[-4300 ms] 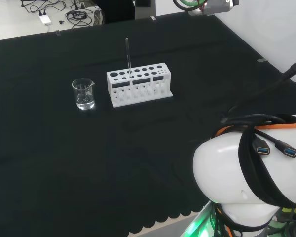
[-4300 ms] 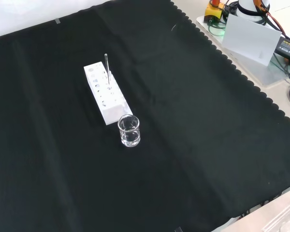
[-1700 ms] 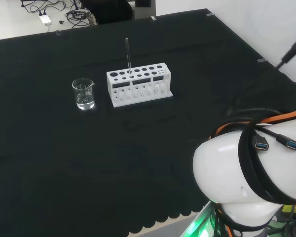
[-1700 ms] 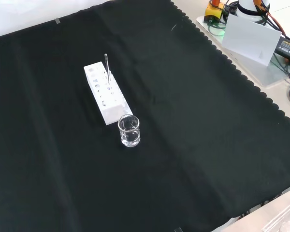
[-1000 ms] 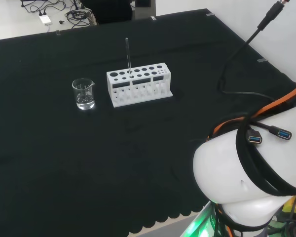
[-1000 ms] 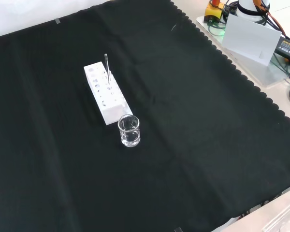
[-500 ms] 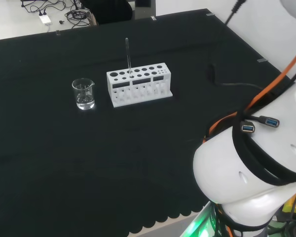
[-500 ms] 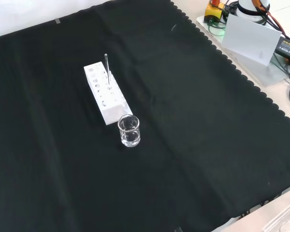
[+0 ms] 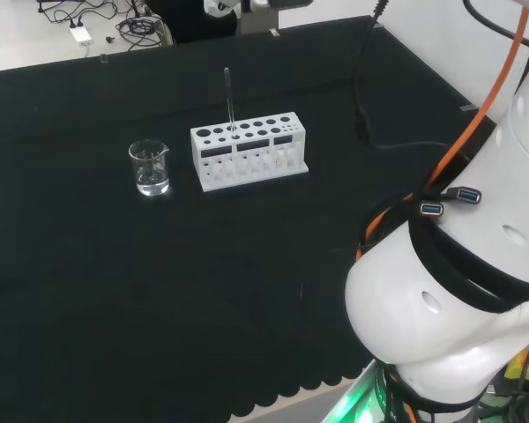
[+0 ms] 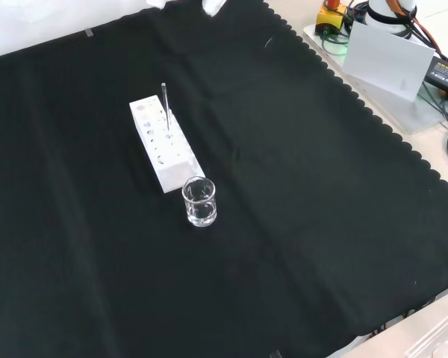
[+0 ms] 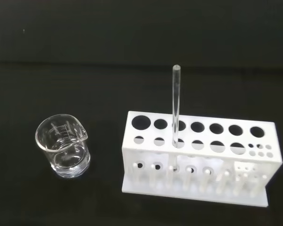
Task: Take the glass rod from the white test tube rack.
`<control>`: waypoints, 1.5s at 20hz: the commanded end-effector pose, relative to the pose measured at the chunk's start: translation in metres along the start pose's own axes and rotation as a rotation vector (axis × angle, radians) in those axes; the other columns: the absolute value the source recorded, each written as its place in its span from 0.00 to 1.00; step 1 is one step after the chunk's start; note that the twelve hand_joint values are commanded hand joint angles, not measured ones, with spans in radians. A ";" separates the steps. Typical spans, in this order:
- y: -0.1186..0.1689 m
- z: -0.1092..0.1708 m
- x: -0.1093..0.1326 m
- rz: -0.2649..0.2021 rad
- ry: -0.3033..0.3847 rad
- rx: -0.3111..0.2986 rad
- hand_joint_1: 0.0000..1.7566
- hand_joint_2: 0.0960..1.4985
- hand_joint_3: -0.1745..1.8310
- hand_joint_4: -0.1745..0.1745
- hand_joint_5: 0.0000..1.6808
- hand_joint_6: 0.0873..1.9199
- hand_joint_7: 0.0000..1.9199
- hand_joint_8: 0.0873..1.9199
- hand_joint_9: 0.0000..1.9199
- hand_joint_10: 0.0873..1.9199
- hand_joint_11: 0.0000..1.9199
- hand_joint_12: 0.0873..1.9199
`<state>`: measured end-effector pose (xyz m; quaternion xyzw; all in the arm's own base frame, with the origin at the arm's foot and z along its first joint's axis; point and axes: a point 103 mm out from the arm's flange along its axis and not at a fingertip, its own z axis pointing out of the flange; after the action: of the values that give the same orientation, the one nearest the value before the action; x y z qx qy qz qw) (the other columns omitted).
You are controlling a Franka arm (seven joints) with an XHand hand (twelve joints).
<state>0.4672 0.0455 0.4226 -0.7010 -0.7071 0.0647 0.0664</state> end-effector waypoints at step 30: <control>0.066 0.086 0.004 -0.022 0.031 0.012 0.44 0.76 0.00 0.00 0.16 0.00 0.10 0.42 0.17 0.40 0.17 0.69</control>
<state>0.5114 0.0543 0.3532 -0.6887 -0.7187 0.0601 0.0746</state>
